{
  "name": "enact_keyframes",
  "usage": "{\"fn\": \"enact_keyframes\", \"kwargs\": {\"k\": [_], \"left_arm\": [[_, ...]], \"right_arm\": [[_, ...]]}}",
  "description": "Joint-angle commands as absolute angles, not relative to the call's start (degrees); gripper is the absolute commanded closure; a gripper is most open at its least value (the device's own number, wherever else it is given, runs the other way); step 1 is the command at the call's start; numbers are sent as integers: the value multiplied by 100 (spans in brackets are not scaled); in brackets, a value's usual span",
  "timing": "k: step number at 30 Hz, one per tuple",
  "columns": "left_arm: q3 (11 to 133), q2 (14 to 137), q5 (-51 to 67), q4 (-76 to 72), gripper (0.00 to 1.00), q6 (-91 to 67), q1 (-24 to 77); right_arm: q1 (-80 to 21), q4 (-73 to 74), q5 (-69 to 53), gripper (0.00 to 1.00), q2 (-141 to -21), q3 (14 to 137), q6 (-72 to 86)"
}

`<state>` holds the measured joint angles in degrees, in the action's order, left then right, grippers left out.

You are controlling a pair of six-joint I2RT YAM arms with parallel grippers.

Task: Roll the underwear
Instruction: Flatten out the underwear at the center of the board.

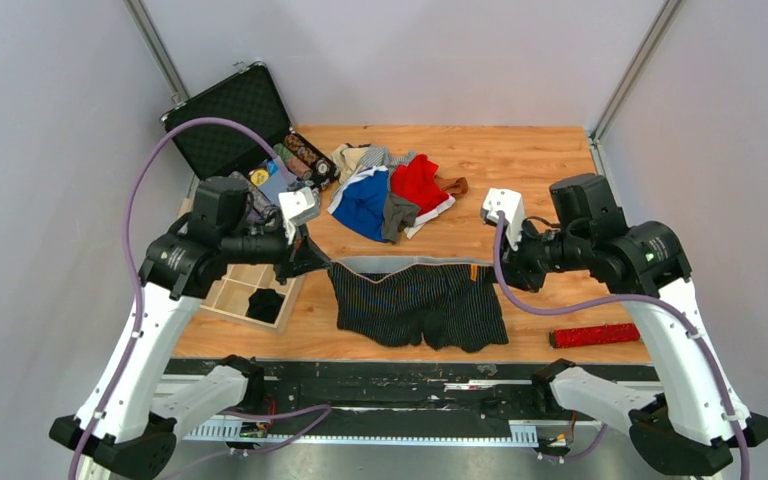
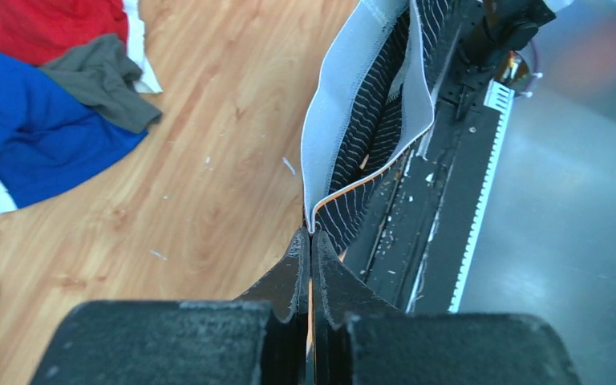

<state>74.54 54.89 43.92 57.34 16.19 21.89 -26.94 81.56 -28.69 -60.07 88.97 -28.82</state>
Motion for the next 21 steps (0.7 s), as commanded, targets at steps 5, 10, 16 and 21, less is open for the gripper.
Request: {"fn": "enact_keyframes", "kwargs": {"k": [5,10,16,21], "left_arm": [[7833,7202,3903,5446,100,1420,2197],[7583,8770,3187,4790,100,1515,2118],[8045,10455,2699,3825,100,798,2101],[8275,11018,2383,3553,100,607,2101]], "right_arm": [[-2267,7934,-2833,100,-6743,8398,-4114],[-1392,6937,-3200,100,-7690,7654,-4738],[-1147,6430,-3010,100,-9916,8136,-4478],[-1043,6469,-2807,100,-11284,9053,-4300]]}}
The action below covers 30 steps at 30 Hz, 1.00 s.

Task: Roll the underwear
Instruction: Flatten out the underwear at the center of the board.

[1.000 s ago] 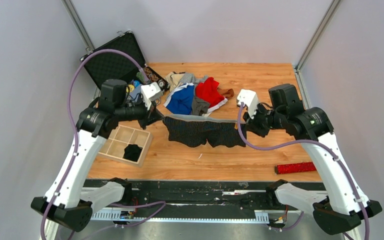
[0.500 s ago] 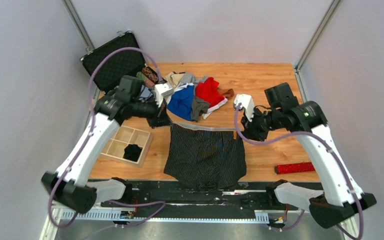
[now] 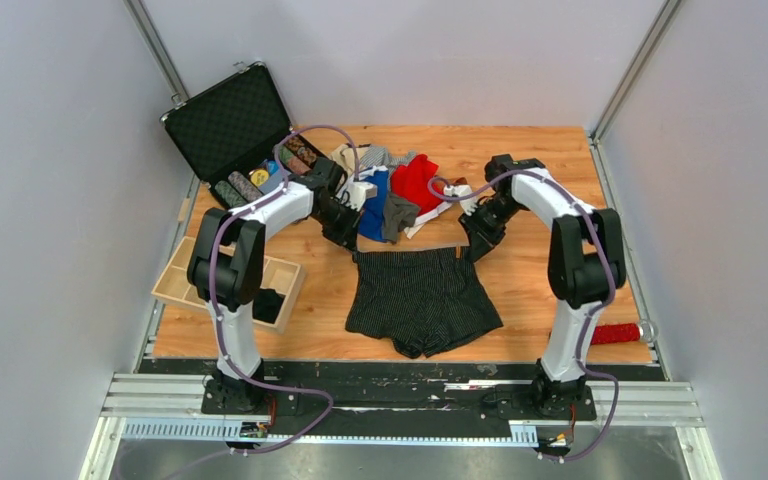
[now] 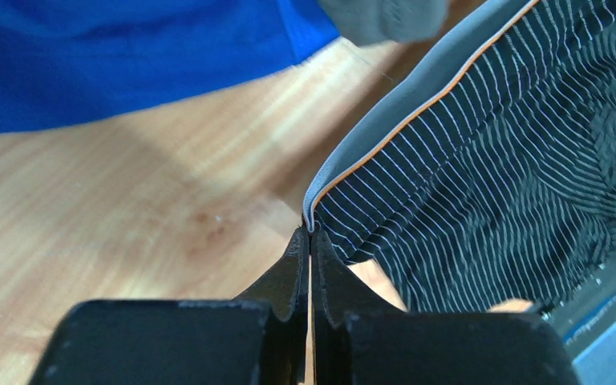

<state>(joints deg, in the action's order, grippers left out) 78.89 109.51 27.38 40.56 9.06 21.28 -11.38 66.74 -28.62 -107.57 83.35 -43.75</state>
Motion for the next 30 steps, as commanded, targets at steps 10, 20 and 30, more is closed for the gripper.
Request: {"fn": "enact_keyframes", "kwargs": {"k": [10,20,30], "left_arm": [[8230,11275,2121,3038,100,227,2101],[8144,11336,2379,3133,100,-44,2101],[8139,11477,2442,3291,100,-107,2088]], "right_arm": [[-943,5725,-2349,69,-11812,9496,-3639],[-1482,4013,-2940,47,-9063,8617,-3364],[-4198,2028,-3811,56,-8545,5998,-3173]]}}
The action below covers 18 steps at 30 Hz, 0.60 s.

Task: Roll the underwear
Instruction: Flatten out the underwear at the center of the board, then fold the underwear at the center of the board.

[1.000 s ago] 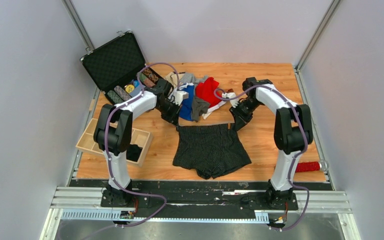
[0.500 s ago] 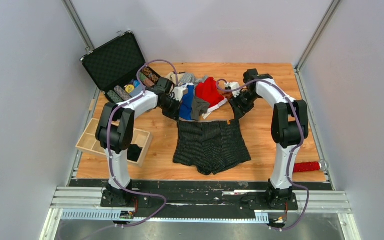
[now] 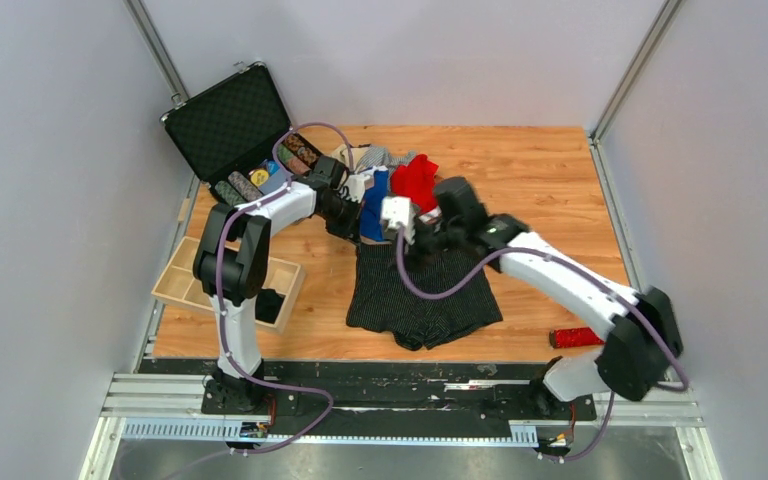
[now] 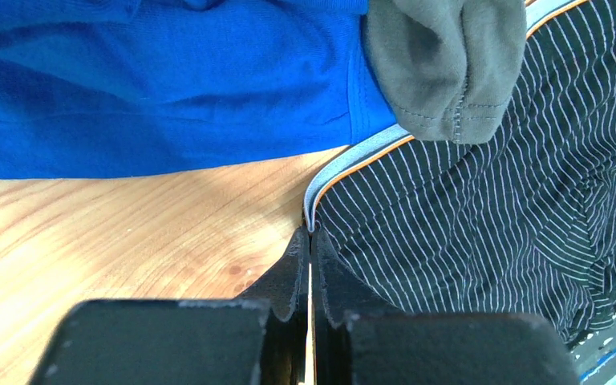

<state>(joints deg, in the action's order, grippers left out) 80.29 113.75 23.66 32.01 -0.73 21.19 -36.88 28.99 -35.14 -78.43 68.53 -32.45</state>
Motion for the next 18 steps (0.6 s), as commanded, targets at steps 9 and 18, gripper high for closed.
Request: {"fn": "enact_keyframes", "kwargs": {"k": [9,18], "left_arm": [[8012,11415,2375,3145,100,-198,2092],[8110,11319,2214,3202,100,-169,2086]], "right_arm": [[-5436,1451,-3876,64,-10044,6774,-3568],[-5903,1505,-3829,58,-11004,7475,-4017]]}}
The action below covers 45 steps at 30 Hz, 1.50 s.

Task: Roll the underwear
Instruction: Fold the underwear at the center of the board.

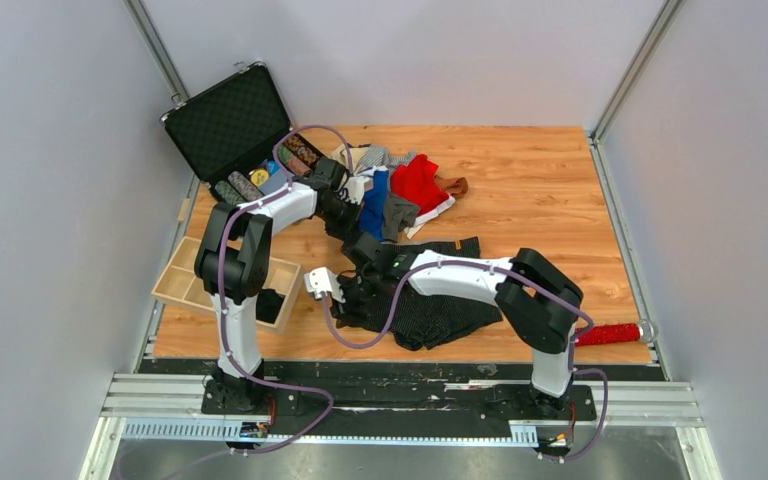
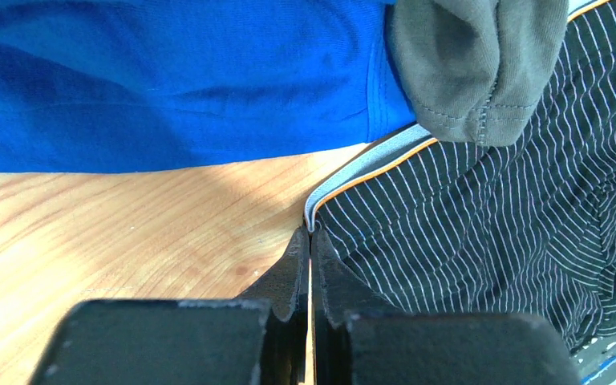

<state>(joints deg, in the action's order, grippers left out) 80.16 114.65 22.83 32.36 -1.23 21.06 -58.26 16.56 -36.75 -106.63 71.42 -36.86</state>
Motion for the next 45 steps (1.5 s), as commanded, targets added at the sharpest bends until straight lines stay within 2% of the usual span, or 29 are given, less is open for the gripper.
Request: {"fn": "enact_keyframes", "kwargs": {"k": [1,10,26,29,35,38,45], "left_arm": [[8094,11298,2214,3198,100,-173,2089],[7948,11215,2100,3184,100,-69,2088],[7974,11193,2065,3199,100,-37,2091],[7985,11195,2072,3212,100,-48,2091],[8073,11173,2082,3340,100,-41,2084],[8079,11086,2203,3402,100,-122,2050],[8261,10596,2445,3786,100,-347,1922]], "right_arm": [[-5911,1595,-3827,58,-11072,7510,-4156],[-5933,2436,-3737,54,-11317,7748,-4970],[-5936,2622,-3438,60,-11678,7890,-5229],[-5933,2632,-3450,64,-11706,7928,-5205],[-5933,2635,-3451,84,-11686,8108,-5100],[-5934,2655,-3479,98,-11591,8242,-5001],[-5922,2711,-4005,100,-10916,8441,-4426]]}}
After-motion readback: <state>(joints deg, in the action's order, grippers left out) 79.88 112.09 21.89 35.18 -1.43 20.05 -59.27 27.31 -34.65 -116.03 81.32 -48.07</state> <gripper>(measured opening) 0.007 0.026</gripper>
